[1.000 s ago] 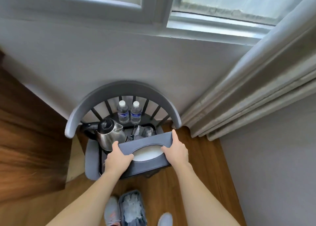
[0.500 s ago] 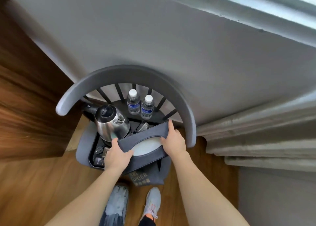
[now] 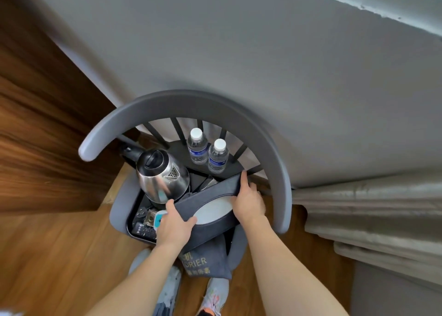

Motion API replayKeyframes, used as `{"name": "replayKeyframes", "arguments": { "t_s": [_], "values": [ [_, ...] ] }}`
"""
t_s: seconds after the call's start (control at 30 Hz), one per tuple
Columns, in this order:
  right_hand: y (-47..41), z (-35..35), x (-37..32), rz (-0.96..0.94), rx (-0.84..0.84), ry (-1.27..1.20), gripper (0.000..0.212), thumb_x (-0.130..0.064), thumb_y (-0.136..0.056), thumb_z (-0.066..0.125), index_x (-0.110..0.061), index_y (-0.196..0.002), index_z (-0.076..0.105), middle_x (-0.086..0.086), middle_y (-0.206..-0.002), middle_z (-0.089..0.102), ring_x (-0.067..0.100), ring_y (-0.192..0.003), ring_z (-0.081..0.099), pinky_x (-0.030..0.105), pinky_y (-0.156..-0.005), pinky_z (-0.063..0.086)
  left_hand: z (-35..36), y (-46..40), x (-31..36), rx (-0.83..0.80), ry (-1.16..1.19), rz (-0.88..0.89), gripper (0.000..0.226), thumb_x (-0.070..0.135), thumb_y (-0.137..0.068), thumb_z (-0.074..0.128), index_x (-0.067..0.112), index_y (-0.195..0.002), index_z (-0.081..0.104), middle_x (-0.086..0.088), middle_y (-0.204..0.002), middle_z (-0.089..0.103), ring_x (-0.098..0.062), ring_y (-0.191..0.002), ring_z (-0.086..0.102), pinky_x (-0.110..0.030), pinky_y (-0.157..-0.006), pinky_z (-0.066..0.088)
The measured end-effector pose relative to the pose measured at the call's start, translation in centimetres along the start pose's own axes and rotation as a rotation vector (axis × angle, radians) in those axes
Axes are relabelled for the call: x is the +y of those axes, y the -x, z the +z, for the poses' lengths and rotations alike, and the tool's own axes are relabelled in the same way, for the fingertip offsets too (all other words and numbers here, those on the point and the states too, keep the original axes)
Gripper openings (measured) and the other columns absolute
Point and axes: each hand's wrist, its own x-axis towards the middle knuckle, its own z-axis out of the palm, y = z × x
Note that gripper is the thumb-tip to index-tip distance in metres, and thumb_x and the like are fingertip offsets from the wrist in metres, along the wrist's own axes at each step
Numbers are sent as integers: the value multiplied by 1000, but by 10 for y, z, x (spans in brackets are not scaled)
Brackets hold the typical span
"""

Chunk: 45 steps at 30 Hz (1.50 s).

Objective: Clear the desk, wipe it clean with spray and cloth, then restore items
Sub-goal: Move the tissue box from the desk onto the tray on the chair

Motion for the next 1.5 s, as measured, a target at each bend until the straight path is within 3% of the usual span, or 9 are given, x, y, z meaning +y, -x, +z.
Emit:
{"name": "replayKeyframes", "arguments": {
  "t_s": [0.1, 0.2, 0.27, 0.53, 0.7, 0.83, 0.93, 1.23, 1.5],
  "values": [
    [1, -2, -4, 9, -23, 22, 84, -25, -102, 53, -31, -162, -6, 12, -158, 31, 35, -127, 51, 52, -98, 53, -4, -3, -1, -35, 17, -2, 84, 36, -89, 70, 18, -153, 18, -16, -140, 47, -36, -123, 52, -46, -99, 45],
    [8, -4, -8, -14, -44, 84, 82, -37, -103, 52, -21, -163, -1, 14, -165, 19, 39, -148, 24, 56, -112, 41, -8, -2, -1, -63, 23, 9, 88, 35, -88, 72, 18, -154, 17, -17, -142, 44, -36, -126, 49, -45, -100, 44],
    [16, -10, -12, -36, -50, 81, 80, -40, -103, 51, -19, -163, 2, 16, -166, 18, 39, -151, 17, 53, -117, 35, -12, 2, 1, -79, 7, 17, 90, 34, -88, 72, 18, -155, 14, -16, -145, 41, -35, -129, 45, -44, -101, 41],
    [55, -54, -52, -76, -46, 100, 79, -48, -105, 47, -18, -164, 4, 14, -167, 21, 38, -153, 16, 52, -119, 33, -62, 21, 25, -121, -113, 53, 87, 36, -86, 69, 18, -154, 18, -16, -150, 30, -39, -133, 40, -45, -104, 39],
    [93, -80, -96, -73, -5, 141, 76, -52, -105, 44, -16, -163, 10, 15, -163, 29, 40, -148, 25, 52, -115, 37, -114, 39, 48, -119, -243, 203, 88, 42, -86, 68, 20, -155, 17, -13, -153, 29, -37, -137, 36, -46, -108, 38],
    [127, -97, -134, -43, 18, 145, 74, -55, -104, 42, -18, -163, 16, 14, -158, 37, 38, -145, 31, 52, -113, 39, -163, 52, 57, -159, -383, 390, 80, 54, -82, 65, 19, -146, 33, -14, -147, 38, -36, -134, 38, -44, -105, 39],
    [162, -111, -163, -6, 44, 112, 72, -55, -104, 40, -20, -162, 17, 15, -155, 43, 37, -143, 35, 51, -111, 40, -210, 64, 62, -185, -489, 520, 89, 63, -77, 65, 21, -149, 34, -11, -149, 38, -35, -137, 34, -47, -109, 37],
    [269, -149, -230, 29, 159, 55, 72, -58, -104, 40, -21, -162, 20, 13, -162, 33, 38, -148, 29, 53, -117, 34, -340, 120, 75, -80, -779, 755, 90, 71, -78, 63, 22, -149, 36, -10, -149, 38, -34, -141, 29, -50, -109, 37],
    [333, -167, -254, -32, 284, 52, 70, -58, -103, 36, -20, -160, 25, 12, -156, 38, 36, -142, 30, 50, -110, 37, -398, 174, 48, 48, -801, 777, 84, 69, -80, 61, 24, -147, 36, -8, -147, 40, -33, -139, 30, -48, -107, 38]
  ]
}}
